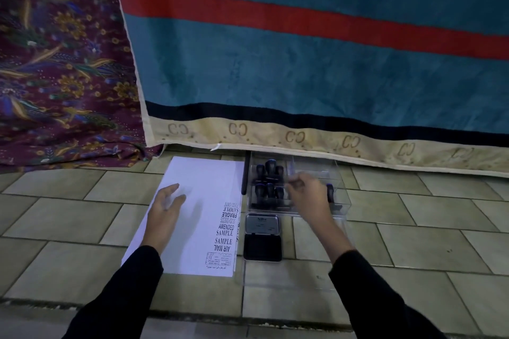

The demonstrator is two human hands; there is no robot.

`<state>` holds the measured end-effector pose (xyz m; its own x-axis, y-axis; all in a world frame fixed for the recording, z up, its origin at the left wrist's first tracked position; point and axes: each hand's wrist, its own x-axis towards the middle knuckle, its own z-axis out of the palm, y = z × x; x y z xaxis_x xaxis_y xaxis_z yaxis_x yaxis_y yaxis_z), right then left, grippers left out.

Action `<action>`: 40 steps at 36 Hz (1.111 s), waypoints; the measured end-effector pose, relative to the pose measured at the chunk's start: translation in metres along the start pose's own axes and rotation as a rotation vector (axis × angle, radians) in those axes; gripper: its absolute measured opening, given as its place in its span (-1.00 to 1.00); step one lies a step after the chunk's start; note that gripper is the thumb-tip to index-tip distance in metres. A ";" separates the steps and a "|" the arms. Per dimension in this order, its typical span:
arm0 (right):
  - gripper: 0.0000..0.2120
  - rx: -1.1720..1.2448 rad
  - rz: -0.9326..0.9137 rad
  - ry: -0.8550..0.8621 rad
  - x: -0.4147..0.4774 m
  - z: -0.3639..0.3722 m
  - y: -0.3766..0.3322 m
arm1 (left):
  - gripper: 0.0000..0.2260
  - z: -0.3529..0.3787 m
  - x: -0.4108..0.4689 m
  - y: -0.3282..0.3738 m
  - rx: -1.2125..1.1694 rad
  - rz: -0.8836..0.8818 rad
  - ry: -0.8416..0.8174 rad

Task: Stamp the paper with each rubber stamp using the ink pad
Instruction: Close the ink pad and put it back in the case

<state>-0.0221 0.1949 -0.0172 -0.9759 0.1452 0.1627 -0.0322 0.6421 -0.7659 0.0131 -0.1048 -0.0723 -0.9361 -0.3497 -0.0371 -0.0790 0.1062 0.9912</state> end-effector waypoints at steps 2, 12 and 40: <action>-0.95 -0.034 0.038 -0.068 -0.019 0.001 0.008 | -0.76 0.002 -0.003 0.002 0.111 0.087 -0.004; -0.85 -0.187 0.138 -0.181 -0.040 0.023 0.010 | -0.11 0.057 -0.059 0.003 0.679 0.438 -0.404; -0.86 -0.022 -0.366 -0.337 -0.074 -0.002 0.034 | 0.11 0.071 -0.064 -0.006 0.838 0.484 -0.510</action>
<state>0.0500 0.2073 -0.0537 -0.9170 -0.3422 0.2052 -0.3847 0.6217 -0.6823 0.0495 -0.0166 -0.0851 -0.9475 0.3057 0.0934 0.3082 0.7960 0.5210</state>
